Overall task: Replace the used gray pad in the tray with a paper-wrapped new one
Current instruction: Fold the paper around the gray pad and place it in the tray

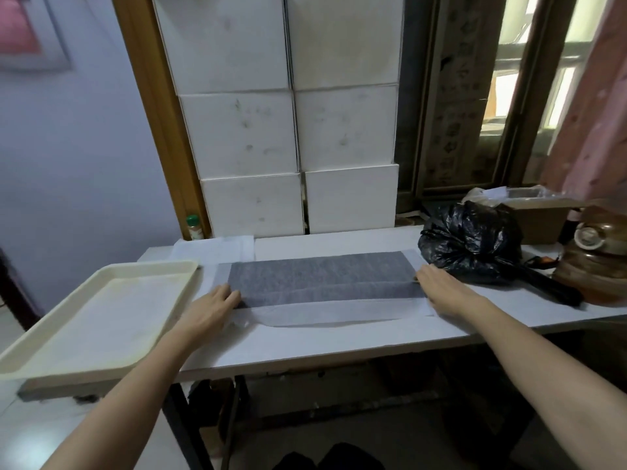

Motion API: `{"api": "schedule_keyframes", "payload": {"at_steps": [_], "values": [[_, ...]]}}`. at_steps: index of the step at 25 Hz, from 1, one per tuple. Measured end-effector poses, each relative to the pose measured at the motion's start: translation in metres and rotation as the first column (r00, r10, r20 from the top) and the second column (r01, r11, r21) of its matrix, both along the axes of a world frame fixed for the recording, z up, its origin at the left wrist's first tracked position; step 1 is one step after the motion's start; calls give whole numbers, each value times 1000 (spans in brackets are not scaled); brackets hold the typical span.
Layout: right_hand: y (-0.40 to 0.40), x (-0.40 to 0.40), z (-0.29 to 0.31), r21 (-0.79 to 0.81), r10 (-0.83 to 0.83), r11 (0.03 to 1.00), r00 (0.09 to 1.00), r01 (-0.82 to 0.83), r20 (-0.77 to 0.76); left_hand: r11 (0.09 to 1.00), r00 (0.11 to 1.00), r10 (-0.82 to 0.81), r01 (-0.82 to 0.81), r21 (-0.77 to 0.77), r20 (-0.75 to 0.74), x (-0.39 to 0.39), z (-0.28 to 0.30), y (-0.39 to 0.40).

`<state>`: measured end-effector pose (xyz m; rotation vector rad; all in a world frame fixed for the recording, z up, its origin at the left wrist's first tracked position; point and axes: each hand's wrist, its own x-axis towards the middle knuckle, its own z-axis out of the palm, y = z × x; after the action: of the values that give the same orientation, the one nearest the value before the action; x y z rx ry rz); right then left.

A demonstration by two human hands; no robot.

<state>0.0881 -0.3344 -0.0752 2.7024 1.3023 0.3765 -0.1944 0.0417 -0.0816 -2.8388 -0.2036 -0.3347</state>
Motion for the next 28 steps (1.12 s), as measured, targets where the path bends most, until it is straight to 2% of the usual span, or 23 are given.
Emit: {"api": "schedule_keyframes", "payload": {"at_steps": [2,5,8,10,13,14,16,17,19,22,24,26,28], "values": [[-1,-1,0,-65,29,998,999,-26,43,994,996,-1,11,108,-93,-3,2,-1],[1,-7,3,-101,16,995,997,-8,78,981,993,-50,69,179,-107,-5,8,-3],[5,-11,10,-78,-114,989,986,124,123,968,992,-57,82,237,-112,-6,15,-5],[10,-10,13,-98,-201,970,958,225,206,958,993,-48,77,277,-110,-4,22,-7],[12,-8,11,-85,-223,962,924,261,310,931,988,-66,113,348,-143,-5,26,-6],[10,-8,10,-131,-199,960,934,246,296,918,983,-81,137,371,-162,-7,24,-6],[2,-2,-3,-127,-103,982,958,141,267,894,970,-83,173,412,-227,-12,15,-5],[-2,-3,-5,-130,-101,982,961,137,256,885,962,-76,187,426,-264,-14,12,-5],[-8,-11,-1,-242,-112,954,958,178,265,872,947,-76,214,441,-311,-16,10,-6],[-9,-15,3,-372,-156,904,973,209,170,869,866,-56,287,403,-496,-17,14,-11],[-4,-17,8,-448,-181,869,978,207,102,835,829,-83,361,415,-553,-16,18,-19],[4,-22,19,-489,-259,834,964,254,60,832,842,-63,340,438,-535,-16,22,-21],[15,-32,23,-426,-317,852,947,305,45,861,909,-27,232,452,-416,-20,30,-24]]}}
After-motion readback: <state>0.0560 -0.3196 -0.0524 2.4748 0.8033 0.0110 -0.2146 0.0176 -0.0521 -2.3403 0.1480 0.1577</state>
